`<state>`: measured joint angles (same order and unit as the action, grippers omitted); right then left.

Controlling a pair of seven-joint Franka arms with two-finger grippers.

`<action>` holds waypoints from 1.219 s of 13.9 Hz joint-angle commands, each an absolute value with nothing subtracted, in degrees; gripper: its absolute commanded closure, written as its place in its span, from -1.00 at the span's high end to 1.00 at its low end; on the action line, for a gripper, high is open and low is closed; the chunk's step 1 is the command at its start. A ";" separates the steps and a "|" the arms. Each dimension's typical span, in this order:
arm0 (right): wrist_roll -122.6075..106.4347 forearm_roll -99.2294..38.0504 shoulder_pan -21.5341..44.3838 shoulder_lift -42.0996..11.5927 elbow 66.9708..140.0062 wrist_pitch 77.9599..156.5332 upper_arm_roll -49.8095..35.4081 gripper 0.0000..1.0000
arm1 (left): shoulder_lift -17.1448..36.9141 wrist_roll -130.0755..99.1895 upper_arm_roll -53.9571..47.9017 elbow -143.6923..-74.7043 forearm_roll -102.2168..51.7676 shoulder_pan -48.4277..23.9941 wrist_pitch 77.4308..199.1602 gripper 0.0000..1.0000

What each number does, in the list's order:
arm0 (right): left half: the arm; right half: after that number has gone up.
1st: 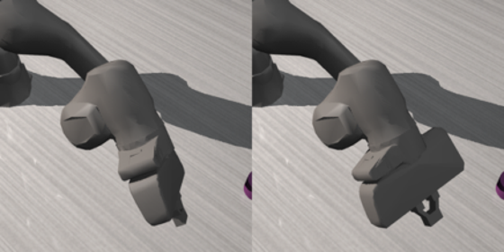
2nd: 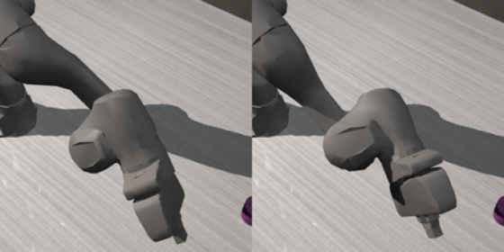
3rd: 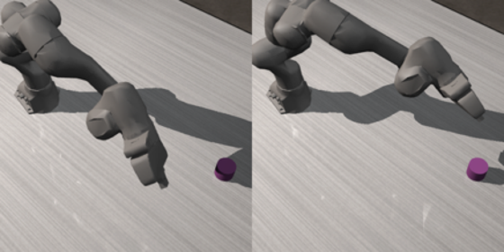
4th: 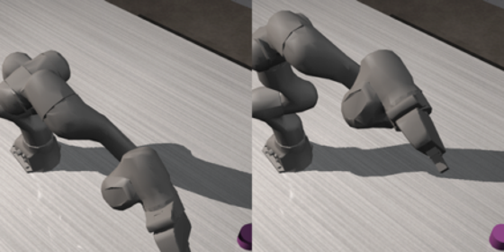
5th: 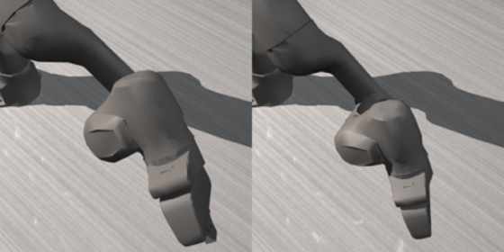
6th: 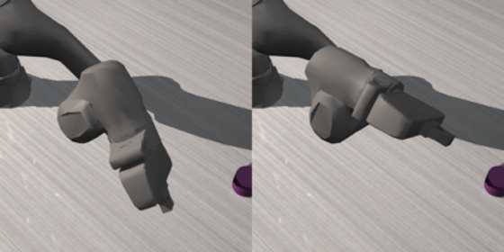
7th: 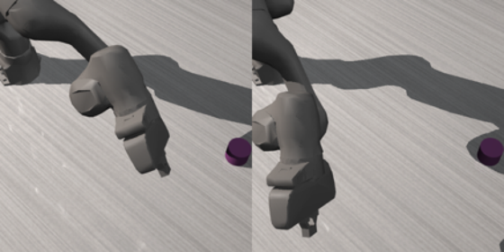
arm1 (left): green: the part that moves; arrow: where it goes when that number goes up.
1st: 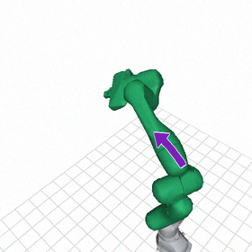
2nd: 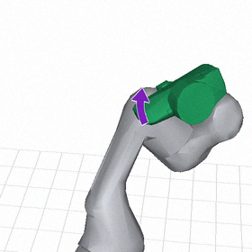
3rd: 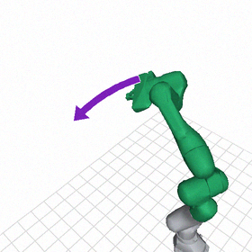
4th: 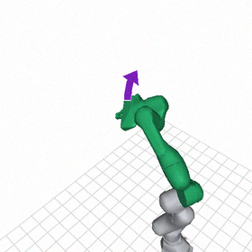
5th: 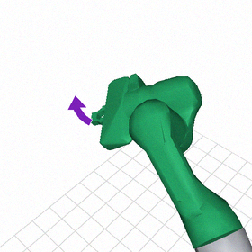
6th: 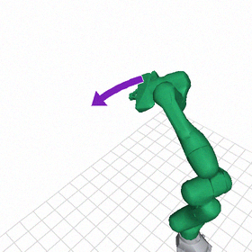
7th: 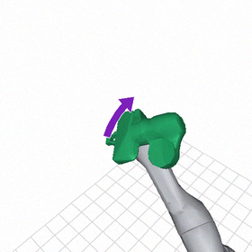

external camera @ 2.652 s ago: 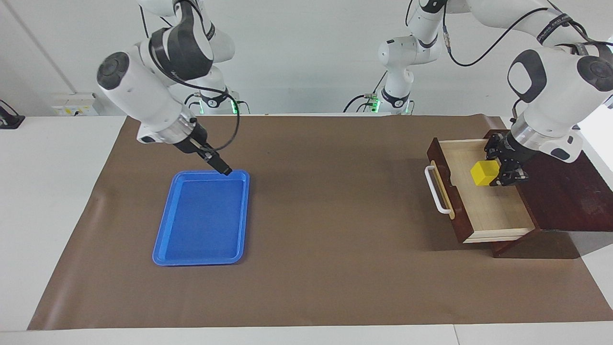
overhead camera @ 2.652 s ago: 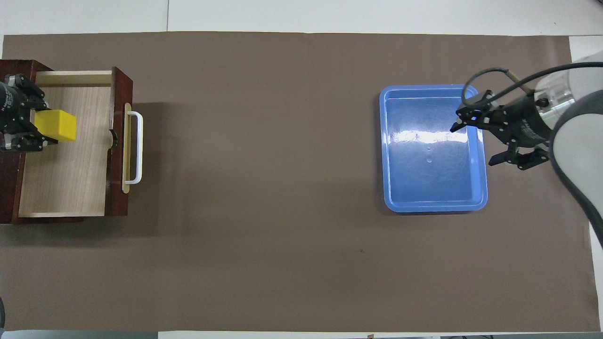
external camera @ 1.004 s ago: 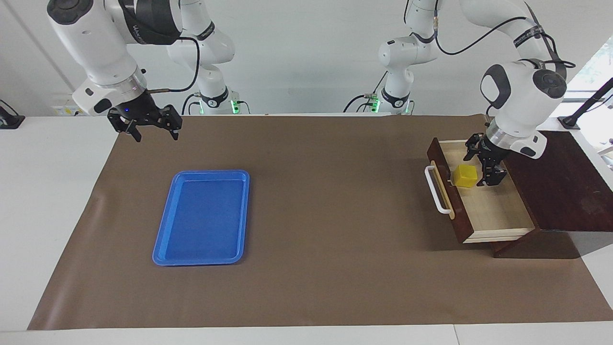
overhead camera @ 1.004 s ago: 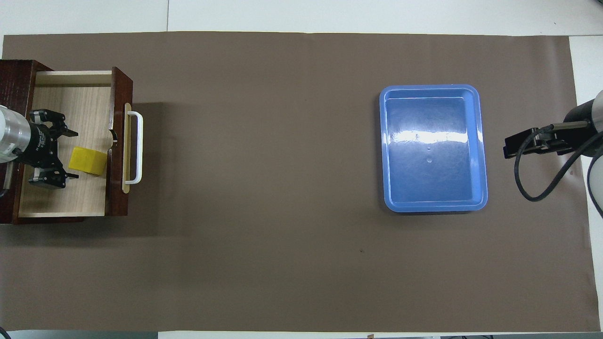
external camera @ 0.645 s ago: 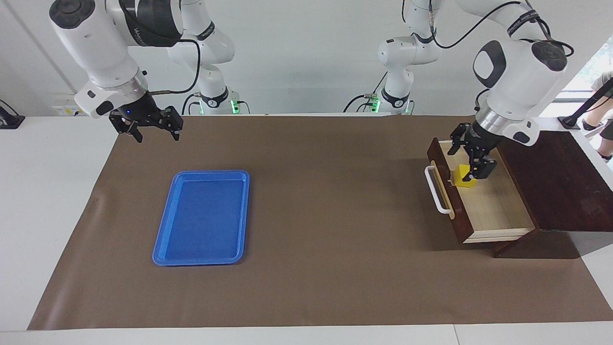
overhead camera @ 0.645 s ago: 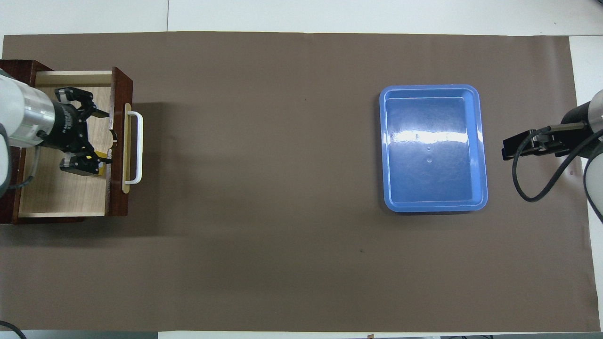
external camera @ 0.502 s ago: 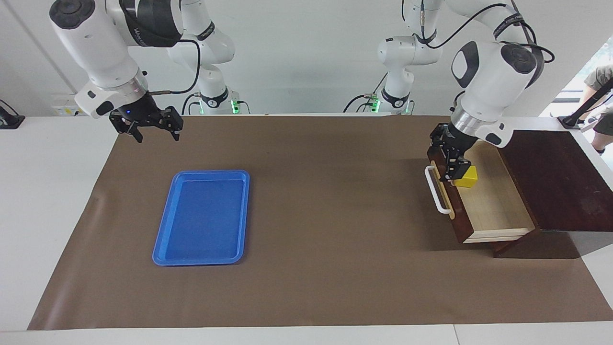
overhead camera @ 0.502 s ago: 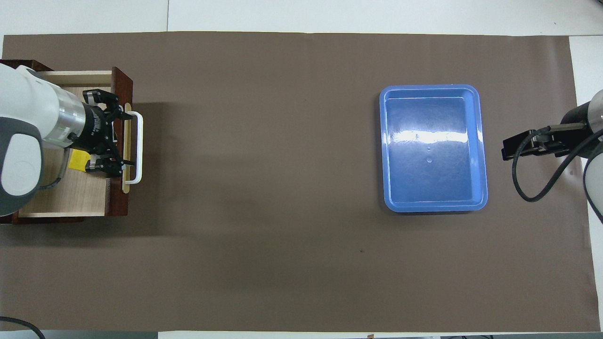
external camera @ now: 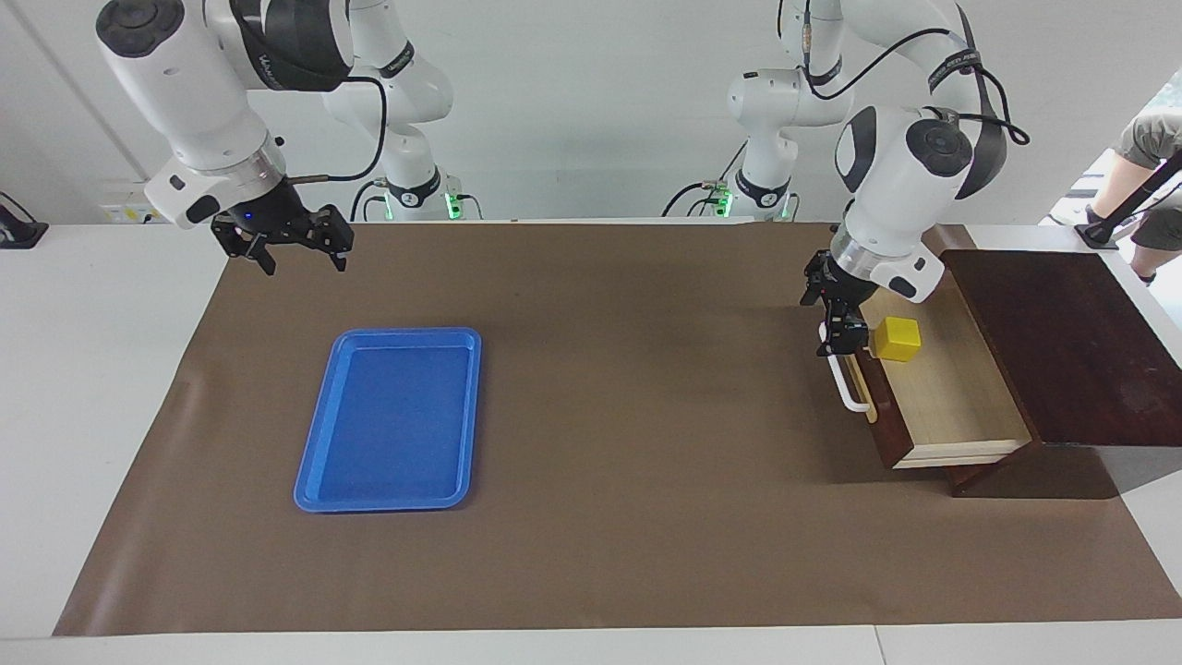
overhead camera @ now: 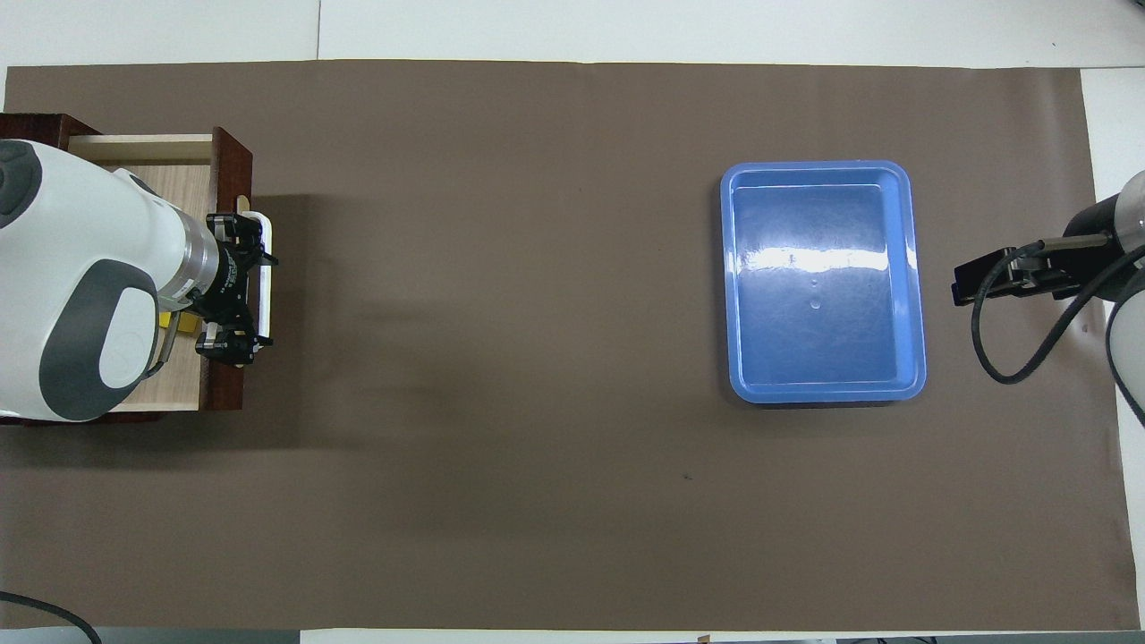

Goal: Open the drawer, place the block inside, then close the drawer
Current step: 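Move the left gripper to the drawer's white handle and grasp it, then push the drawer shut with the left gripper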

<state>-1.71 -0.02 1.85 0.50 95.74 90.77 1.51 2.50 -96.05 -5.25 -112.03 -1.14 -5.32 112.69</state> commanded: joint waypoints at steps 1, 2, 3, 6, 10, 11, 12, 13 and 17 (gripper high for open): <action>-3.16 0.97 1.49 1.85 97.12 90.70 1.06 1.00 | 1.41 -93.17 -5.36 -113.73 0.00 -3.17 114.08 1.00; -3.16 1.05 1.49 1.85 97.12 90.53 1.14 1.00 | 1.41 -92.82 -5.36 -113.73 0.35 -2.82 114.08 1.00; -3.08 1.05 1.49 1.85 97.12 90.44 1.14 1.00 | 1.41 -92.81 -5.27 -113.73 0.96 -2.81 114.17 1.00; -2.73 1.05 1.49 2.02 97.21 90.53 1.06 1.00 | 1.49 -90.89 -4.92 -113.56 2.02 -1.33 114.08 1.00; -2.64 0.97 1.49 2.02 97.21 90.62 1.05 1.00 | 1.76 -90.53 -4.83 -112.85 4.91 0.70 114.08 1.00; -2.64 1.05 1.49 2.02 97.21 90.53 1.05 1.00 | 1.76 -90.53 -4.83 -112.76 5.18 1.14 114.08 1.00; -2.64 0.97 1.49 2.02 97.21 90.53 1.05 1.00 | 1.76 -90.53 -4.83 -112.76 5.19 2.36 114.08 1.00; -2.64 0.97 1.49 2.02 97.21 90.53 1.05 1.00 | 1.67 -90.44 -4.83 -112.68 5.19 3.33 114.08 1.00; -2.64 1.05 1.49 2.02 97.21 90.53 1.05 1.00 | 1.76 -86.06 -4.83 -112.68 5.27 6.85 114.26 1.00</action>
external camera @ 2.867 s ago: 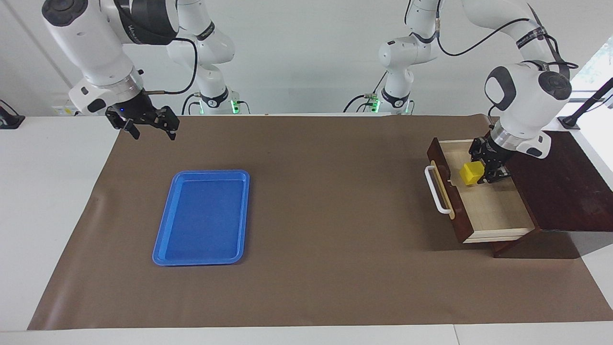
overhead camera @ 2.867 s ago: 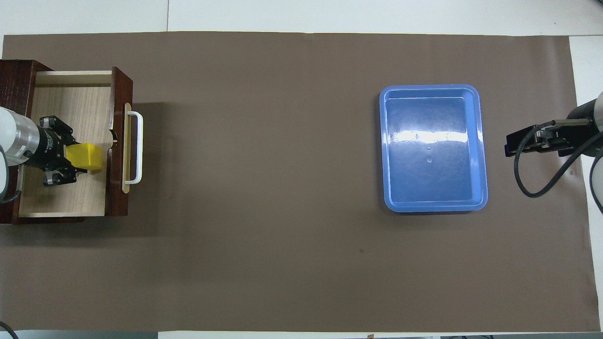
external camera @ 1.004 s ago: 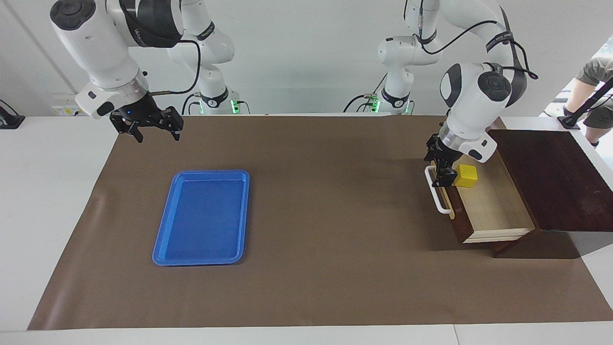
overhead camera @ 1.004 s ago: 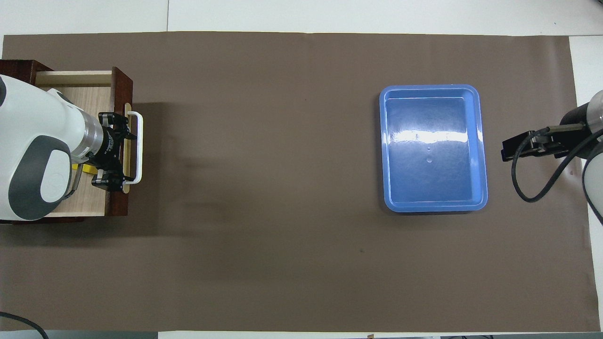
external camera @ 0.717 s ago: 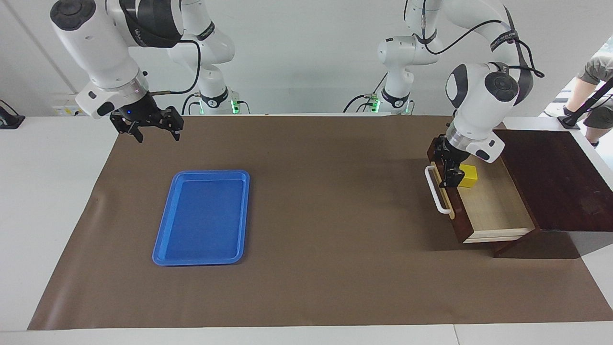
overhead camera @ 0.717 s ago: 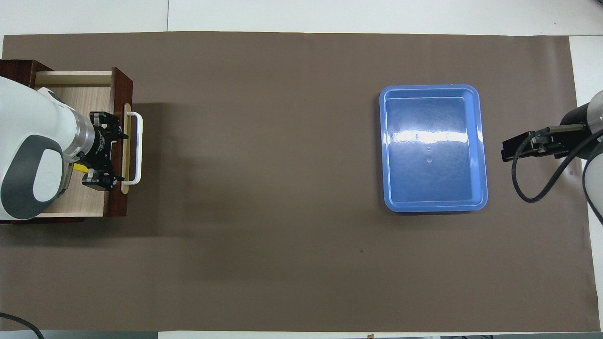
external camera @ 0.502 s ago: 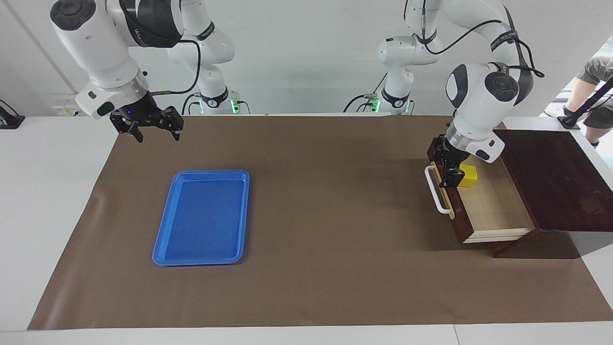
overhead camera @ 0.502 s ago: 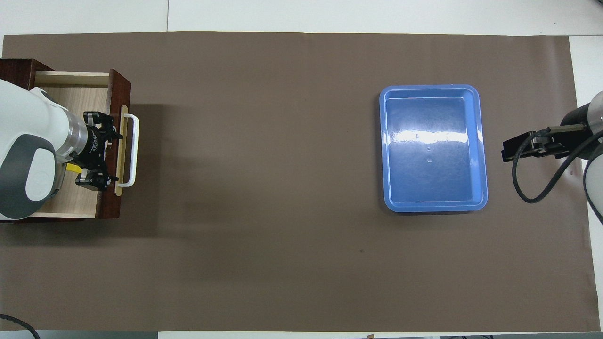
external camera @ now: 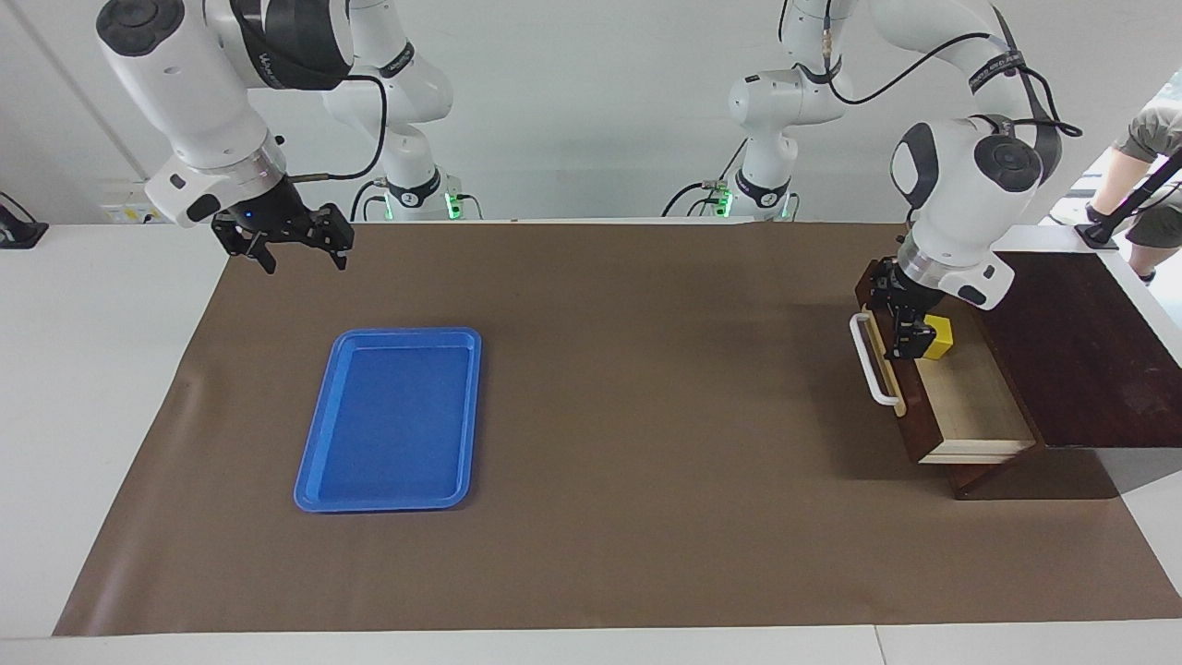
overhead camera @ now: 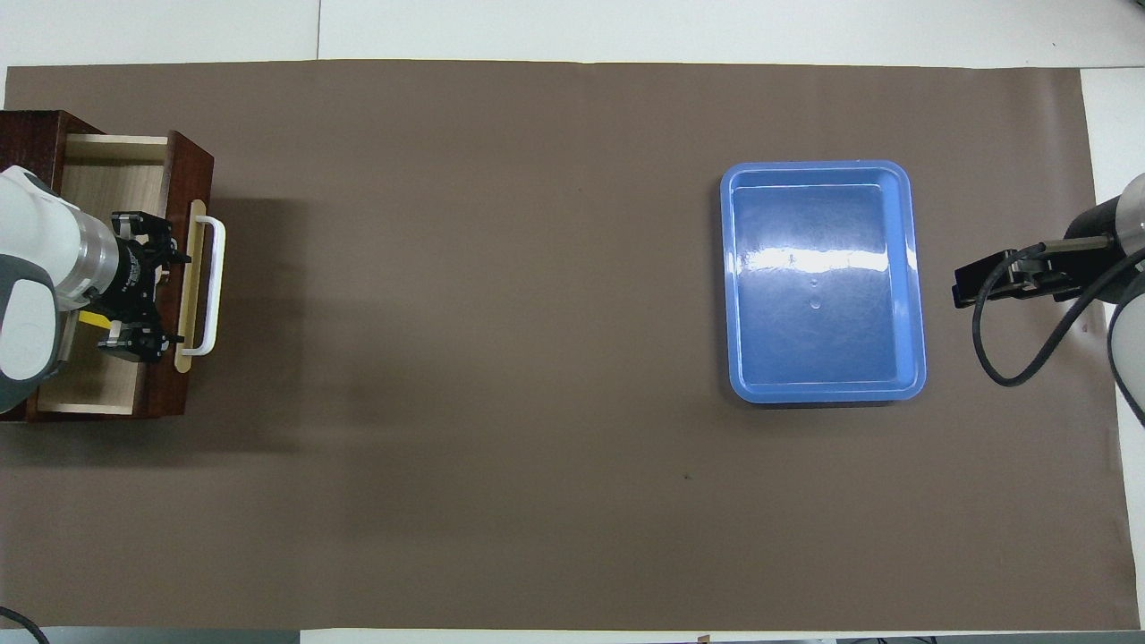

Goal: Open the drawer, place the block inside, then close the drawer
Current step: 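Push the drawer shut with the left gripper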

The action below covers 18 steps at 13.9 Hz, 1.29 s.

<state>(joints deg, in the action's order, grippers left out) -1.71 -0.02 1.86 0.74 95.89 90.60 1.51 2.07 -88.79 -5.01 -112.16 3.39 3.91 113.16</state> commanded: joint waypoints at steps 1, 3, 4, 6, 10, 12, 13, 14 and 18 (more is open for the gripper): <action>-2.64 1.05 1.49 2.02 97.21 90.61 1.05 1.00 | 1.76 -85.09 -4.83 -112.68 5.19 7.90 114.26 1.00; -2.55 1.05 1.49 2.02 97.21 90.70 1.05 1.00 | 1.67 -83.94 -4.83 -112.76 5.27 10.36 114.26 1.00; -2.55 1.05 1.58 2.02 97.21 90.70 1.05 1.00 | 1.67 -83.24 -4.83 -112.76 5.27 11.68 114.34 1.00; -2.55 0.97 1.50 2.02 97.21 90.70 1.05 1.00 | 1.58 -79.65 -4.92 -113.03 5.27 13.88 115.31 1.00; -2.55 0.97 1.49 2.02 97.21 90.79 1.05 1.00 | 1.41 -78.57 -4.92 -113.38 5.19 15.21 115.40 1.00; -2.37 0.97 1.49 2.02 97.21 90.88 1.05 1.00 | 1.41 -78.57 -4.92 -113.12 5.19 15.29 115.23 1.00; -2.37 0.97 1.49 2.02 97.12 90.88 1.05 1.00 | 1.67 -78.66 -4.92 -112.68 5.27 14.77 114.79 1.00; -2.20 0.97 1.49 2.02 97.12 90.88 1.05 1.00 | 1.67 -78.31 -4.92 -111.72 5.27 14.07 114.35 1.00; -2.20 0.97 1.49 2.02 97.12 90.53 1.05 1.00 | 0.79 -61.31 -5.80 -103.56 4.75 13.45 101.20 1.00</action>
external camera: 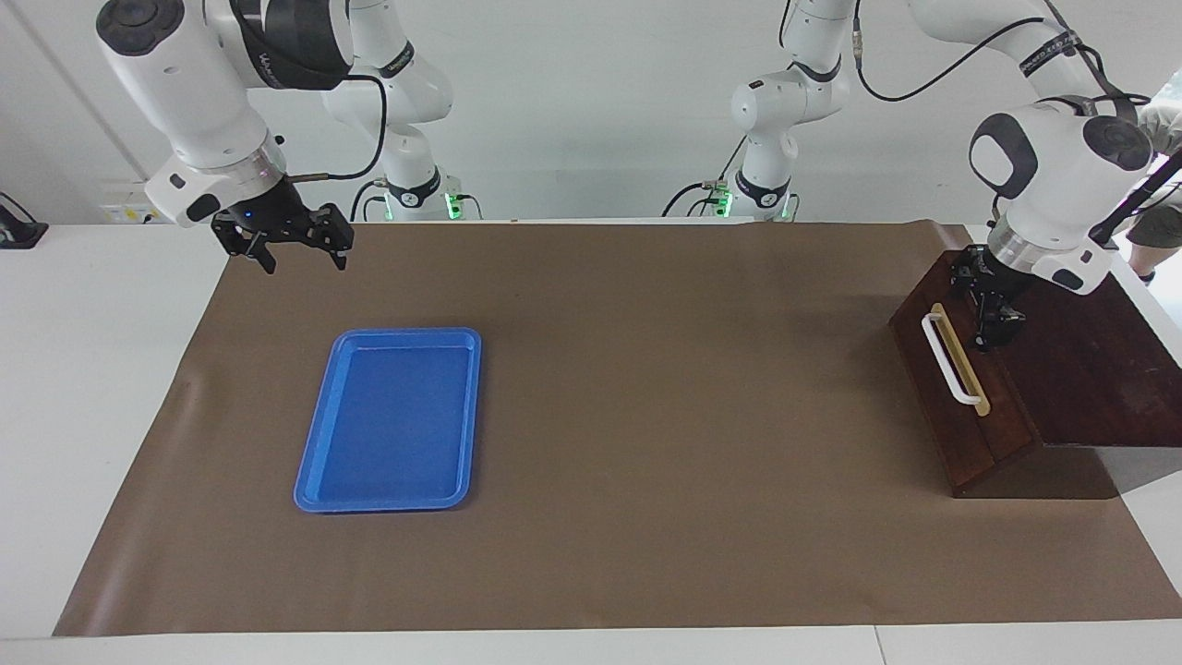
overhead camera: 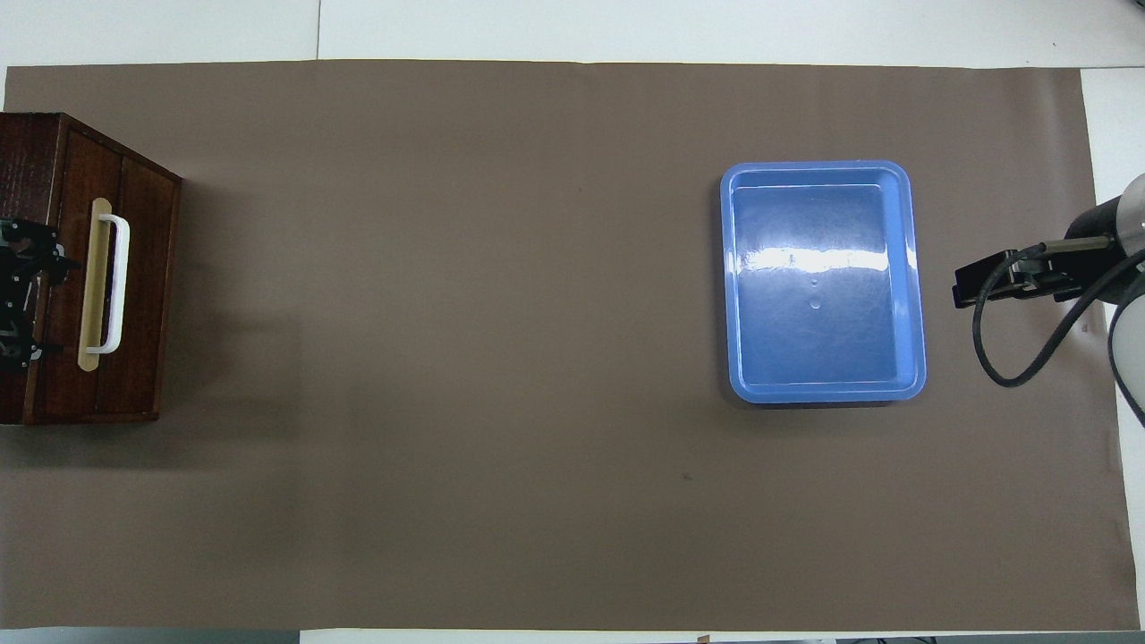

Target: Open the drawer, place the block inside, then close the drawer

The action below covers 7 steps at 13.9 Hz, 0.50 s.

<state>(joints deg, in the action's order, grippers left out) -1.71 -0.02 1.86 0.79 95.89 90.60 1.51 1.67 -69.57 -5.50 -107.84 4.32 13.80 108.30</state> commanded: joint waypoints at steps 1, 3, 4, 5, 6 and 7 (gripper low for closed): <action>-2.28 0.97 1.49 2.02 97.12 90.53 1.05 1.00 | 0.79 -57.26 -6.32 -102.06 4.57 12.84 98.81 1.00; -2.20 0.97 1.49 2.02 97.12 90.53 1.05 1.00 | 0.62 -48.12 -6.68 -101.43 4.31 10.21 96.16 1.00; -2.20 0.97 1.49 2.02 97.12 90.53 1.05 1.00 | 0.27 -44.07 -6.77 -101.43 4.31 8.89 95.54 1.00; -2.20 0.97 1.49 2.02 97.12 90.53 1.05 1.00 | -0.17 -39.68 -6.33 -101.34 4.31 5.92 95.02 1.00; -2.20 0.97 1.49 2.02 97.12 90.53 1.05 1.00 | 0.00 -35.72 -6.24 -100.82 4.31 4.76 94.14 1.00; -2.20 0.88 1.49 2.02 97.12 90.53 1.05 1.00 | 0.17 -31.33 -6.59 -100.11 4.13 4.31 92.83 1.00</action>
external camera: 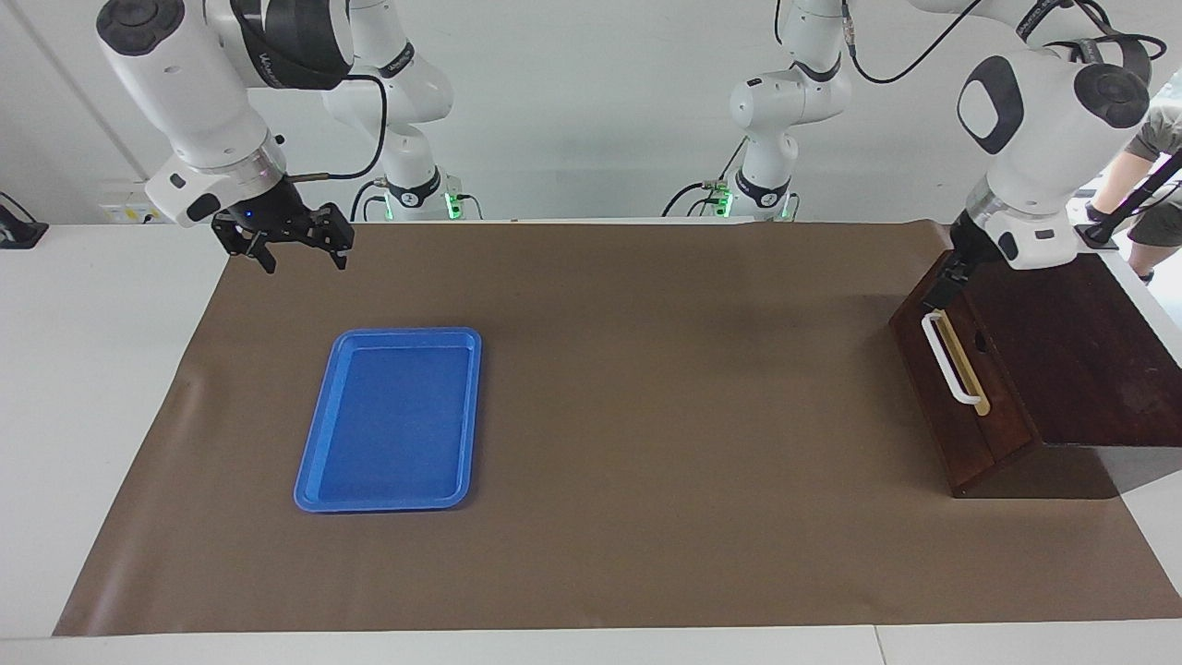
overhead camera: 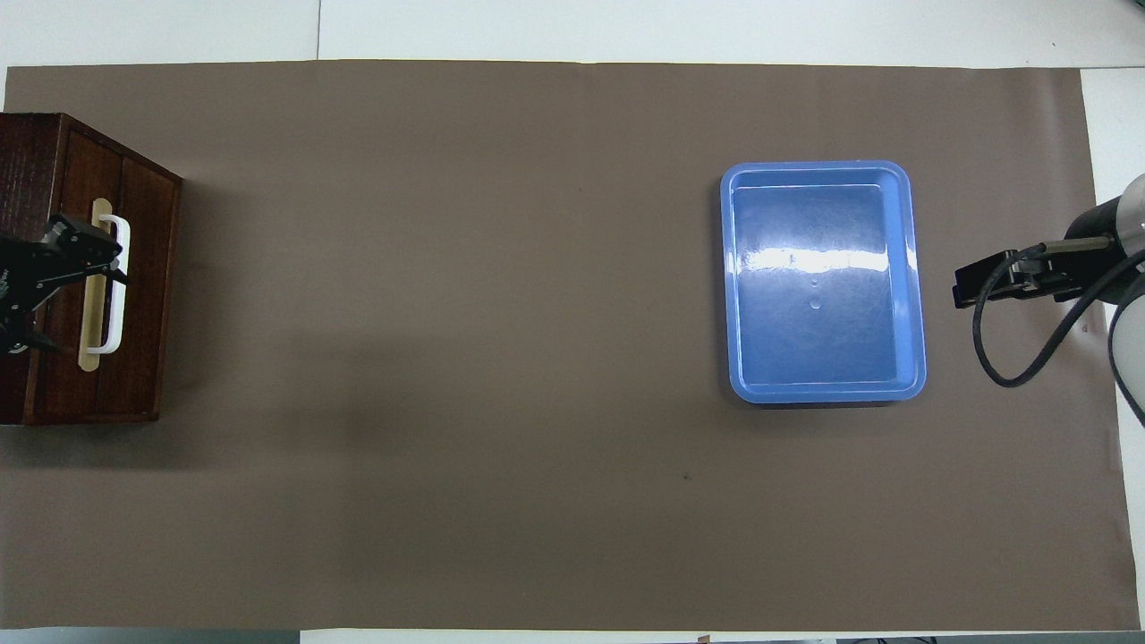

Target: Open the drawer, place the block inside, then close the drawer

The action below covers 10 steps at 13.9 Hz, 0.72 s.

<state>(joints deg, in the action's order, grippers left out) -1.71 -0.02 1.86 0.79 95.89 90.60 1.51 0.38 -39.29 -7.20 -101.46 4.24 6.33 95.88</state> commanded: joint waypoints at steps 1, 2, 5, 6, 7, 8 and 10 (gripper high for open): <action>-2.20 0.88 1.49 2.02 97.12 90.53 1.05 1.00 | 0.09 -27.20 -6.77 -100.11 3.26 4.22 91.86 1.00; -2.20 0.88 1.49 2.02 97.12 90.53 1.05 1.00 | 0.17 -23.50 -6.77 -100.02 0.73 4.31 91.41 1.00; -1.85 0.88 1.49 2.02 97.12 90.53 1.05 1.00 | 1.05 -14.01 -7.38 -97.39 0.09 5.27 88.95 1.00; -1.85 0.88 1.49 2.02 97.12 90.53 1.05 1.00 | 1.23 -11.36 -7.12 -95.99 0.09 5.62 87.29 1.00; -1.85 0.88 1.49 2.02 97.12 90.53 1.05 1.00 | 1.06 -9.42 -7.12 -95.54 0.44 5.54 86.23 1.00; -1.58 0.79 1.49 2.02 97.12 90.53 1.05 1.00 | 0.53 -7.58 -7.12 -95.62 0.35 5.62 85.44 1.00; -1.49 0.70 1.49 2.02 97.03 90.53 1.05 1.00 | -0.17 -3.19 -7.12 -96.06 0.26 5.19 84.38 1.00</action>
